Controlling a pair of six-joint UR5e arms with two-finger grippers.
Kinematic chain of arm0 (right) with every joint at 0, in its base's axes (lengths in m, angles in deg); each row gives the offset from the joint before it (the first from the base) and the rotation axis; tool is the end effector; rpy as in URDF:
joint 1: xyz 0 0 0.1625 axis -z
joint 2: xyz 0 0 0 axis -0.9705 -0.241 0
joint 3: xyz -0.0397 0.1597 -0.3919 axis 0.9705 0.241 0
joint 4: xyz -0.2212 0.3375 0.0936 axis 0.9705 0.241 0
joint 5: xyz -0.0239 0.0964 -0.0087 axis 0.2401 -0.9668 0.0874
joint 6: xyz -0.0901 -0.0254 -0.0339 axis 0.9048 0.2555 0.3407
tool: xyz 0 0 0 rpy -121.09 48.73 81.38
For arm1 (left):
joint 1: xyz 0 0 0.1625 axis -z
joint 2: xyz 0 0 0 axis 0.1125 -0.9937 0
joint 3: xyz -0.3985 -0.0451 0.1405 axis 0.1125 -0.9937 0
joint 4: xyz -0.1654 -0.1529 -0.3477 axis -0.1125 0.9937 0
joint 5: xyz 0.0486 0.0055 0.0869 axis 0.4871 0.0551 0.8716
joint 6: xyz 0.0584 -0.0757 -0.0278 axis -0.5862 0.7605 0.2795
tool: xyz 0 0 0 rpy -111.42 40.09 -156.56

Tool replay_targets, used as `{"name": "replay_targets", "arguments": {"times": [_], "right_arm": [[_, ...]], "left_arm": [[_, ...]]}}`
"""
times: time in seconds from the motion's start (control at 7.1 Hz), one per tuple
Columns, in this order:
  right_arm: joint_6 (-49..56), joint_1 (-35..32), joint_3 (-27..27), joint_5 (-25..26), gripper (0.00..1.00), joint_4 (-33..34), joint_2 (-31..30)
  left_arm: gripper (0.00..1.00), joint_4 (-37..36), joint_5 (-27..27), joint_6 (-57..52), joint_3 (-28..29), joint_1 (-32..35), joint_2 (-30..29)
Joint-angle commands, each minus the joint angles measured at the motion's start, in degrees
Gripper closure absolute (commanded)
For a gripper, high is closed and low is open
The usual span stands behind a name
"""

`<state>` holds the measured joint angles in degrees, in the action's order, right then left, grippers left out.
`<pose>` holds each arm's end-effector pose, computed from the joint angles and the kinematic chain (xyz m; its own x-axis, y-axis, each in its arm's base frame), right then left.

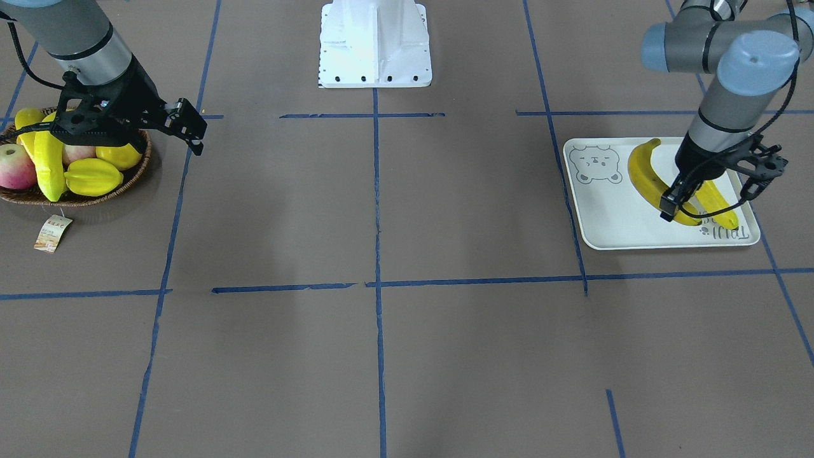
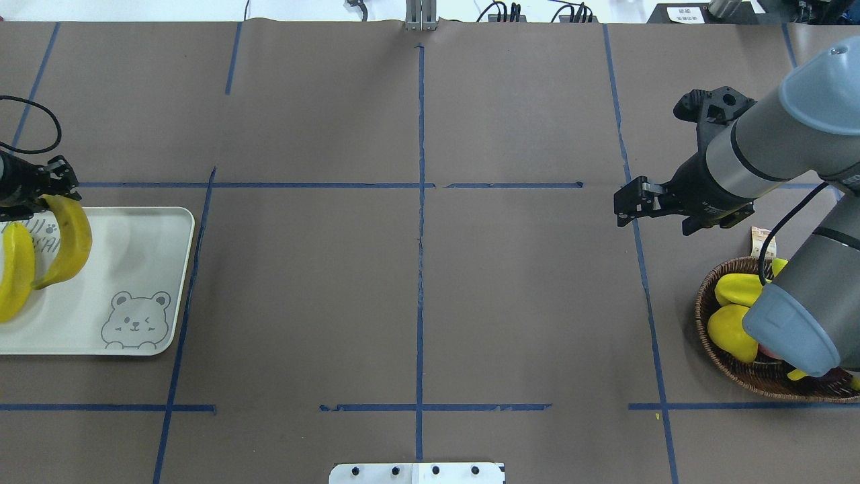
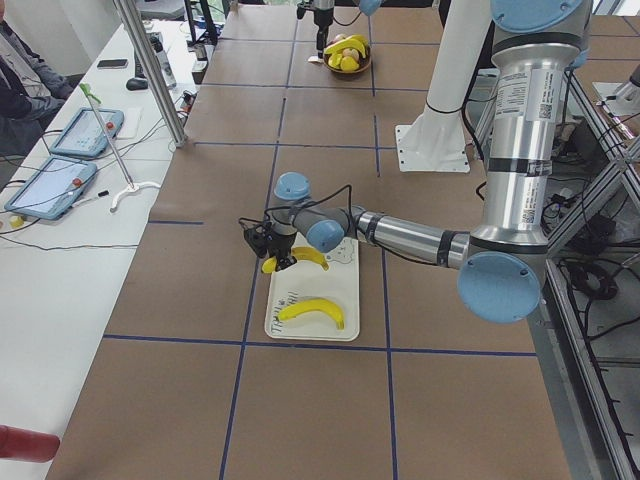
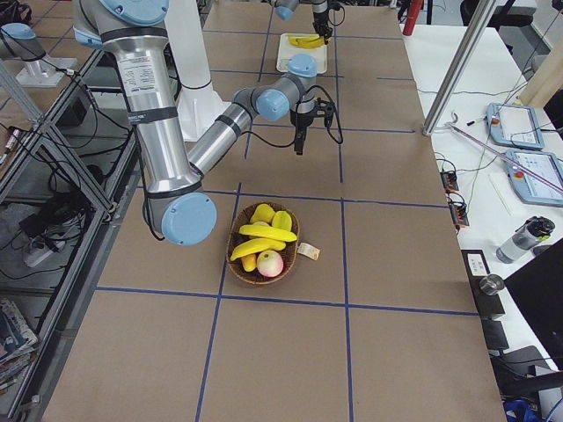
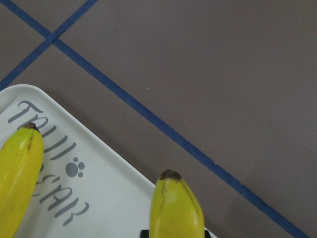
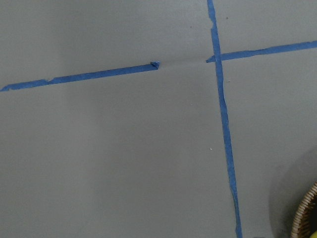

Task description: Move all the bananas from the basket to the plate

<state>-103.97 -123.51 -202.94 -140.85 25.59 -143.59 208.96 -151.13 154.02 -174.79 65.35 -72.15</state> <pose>-0.2816 -0.4285 0.2998 0.6610 0.1186 0.7409 -0.1161 0.9917 -0.0552 0.2000 -0.5039 0.5717 0.4534 -0.6637 -0.5949 0.6125 0.7169 -0.3330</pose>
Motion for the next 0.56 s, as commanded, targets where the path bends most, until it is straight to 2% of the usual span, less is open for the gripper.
{"name": "replay_targets", "arguments": {"times": [0.0,0.14,0.42], "right_arm": [[-0.07,0.08,0.0,0.0,0.0,0.0,0.17],[-0.51,0.08,0.0,0.0,0.0,0.0,0.34],[-0.6,0.16,0.0,0.0,0.0,0.0,0.43]], "left_arm": [[0.97,3.78,-5.0,0.52,4.61,2.89,1.63],[0.95,5.28,-4.92,1.31,6.71,2.9,1.55],[0.87,5.38,-5.09,4.56,7.44,2.9,1.46]]}}
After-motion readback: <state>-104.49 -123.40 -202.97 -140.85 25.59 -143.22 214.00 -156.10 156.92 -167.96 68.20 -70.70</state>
